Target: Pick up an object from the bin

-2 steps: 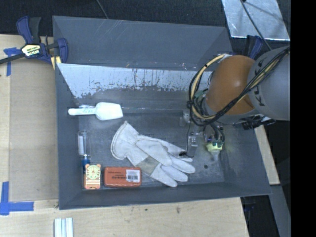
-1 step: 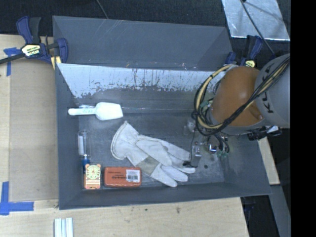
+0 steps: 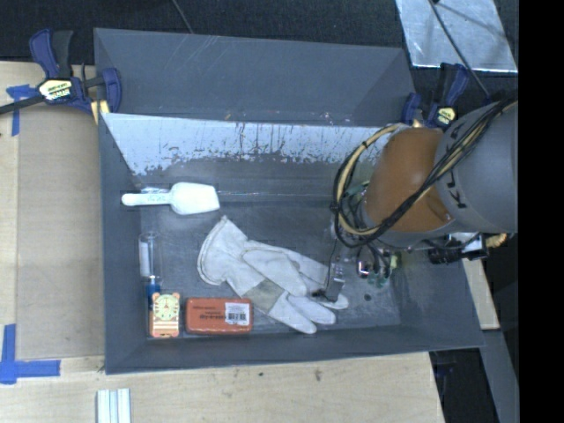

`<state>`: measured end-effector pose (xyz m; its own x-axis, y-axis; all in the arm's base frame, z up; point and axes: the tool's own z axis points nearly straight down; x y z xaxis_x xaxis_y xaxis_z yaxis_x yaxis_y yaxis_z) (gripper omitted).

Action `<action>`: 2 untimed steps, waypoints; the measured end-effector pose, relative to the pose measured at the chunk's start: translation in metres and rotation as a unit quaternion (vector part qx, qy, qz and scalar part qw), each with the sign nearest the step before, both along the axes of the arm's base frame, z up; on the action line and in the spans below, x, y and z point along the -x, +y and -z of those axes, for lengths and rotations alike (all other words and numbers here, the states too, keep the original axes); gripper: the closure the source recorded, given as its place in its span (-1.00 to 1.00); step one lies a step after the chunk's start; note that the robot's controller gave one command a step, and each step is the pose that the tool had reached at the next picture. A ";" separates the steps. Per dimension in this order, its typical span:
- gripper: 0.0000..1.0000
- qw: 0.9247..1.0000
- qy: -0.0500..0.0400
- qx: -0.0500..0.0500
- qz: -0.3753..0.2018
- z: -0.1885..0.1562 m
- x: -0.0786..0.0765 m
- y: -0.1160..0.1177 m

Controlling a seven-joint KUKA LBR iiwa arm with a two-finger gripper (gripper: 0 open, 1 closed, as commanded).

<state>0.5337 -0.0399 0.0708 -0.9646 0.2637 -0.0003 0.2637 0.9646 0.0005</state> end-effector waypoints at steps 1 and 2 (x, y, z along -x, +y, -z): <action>1.00 0.998 -0.001 0.001 -0.069 0.000 0.013 0.007; 1.00 0.998 -0.001 0.001 -0.069 0.000 0.013 0.007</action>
Offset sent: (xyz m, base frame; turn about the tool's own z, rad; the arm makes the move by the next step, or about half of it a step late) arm 0.0000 0.0000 0.0000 0.0000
